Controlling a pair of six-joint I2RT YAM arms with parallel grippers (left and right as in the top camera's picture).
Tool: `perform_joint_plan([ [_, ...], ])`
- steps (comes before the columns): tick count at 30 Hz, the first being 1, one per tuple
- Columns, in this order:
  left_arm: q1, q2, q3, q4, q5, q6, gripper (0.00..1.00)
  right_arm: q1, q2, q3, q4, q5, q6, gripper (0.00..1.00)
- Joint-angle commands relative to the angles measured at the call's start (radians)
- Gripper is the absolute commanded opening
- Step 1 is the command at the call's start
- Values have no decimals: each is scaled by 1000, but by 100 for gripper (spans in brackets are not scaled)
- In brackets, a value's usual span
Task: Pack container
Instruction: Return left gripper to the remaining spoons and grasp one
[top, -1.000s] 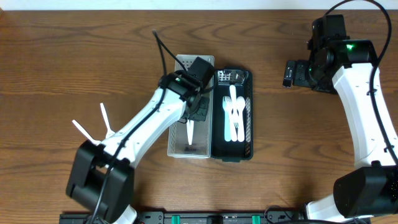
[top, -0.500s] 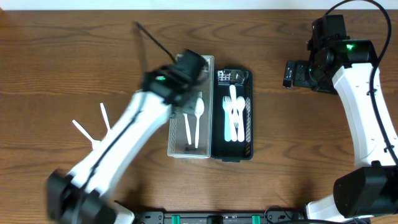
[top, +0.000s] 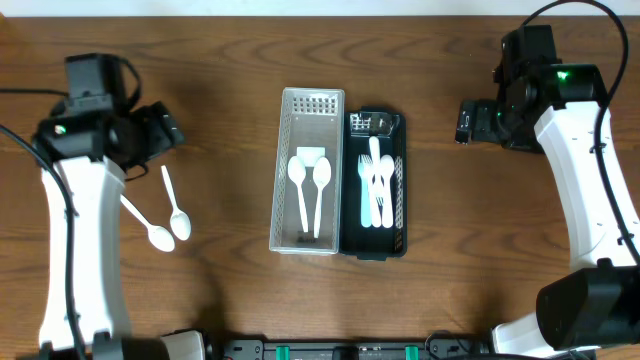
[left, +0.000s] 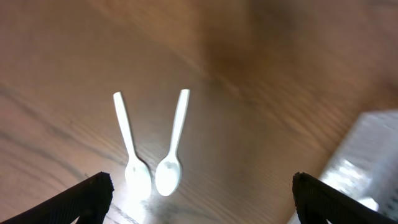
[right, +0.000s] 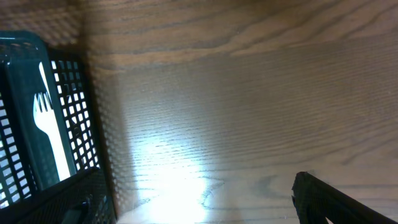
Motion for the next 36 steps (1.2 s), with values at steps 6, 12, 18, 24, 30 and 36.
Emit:
perform_joint_plan([
  [6,77,279,-40,5,92,9,95,1,-2,-5,-1,-1,-14,99],
  [12,78,414,-40,5,118,35,95,1,-2,-5,-2,-1,-18,99],
  [18,79,471,-43,4,118,35,95,1,-2,-5,-13,-1,-17,99],
  [24,79,483,-43,4,118,36,95,1,-2,-5,-13,-5,-17,99],
  [30,78,483,-91,25,117,36,95,1,-2,-5,-14,-5,-17,99],
  [36,78,483,-166,67,117,36,95,1,-2,-5,-16,-5,-17,99],
])
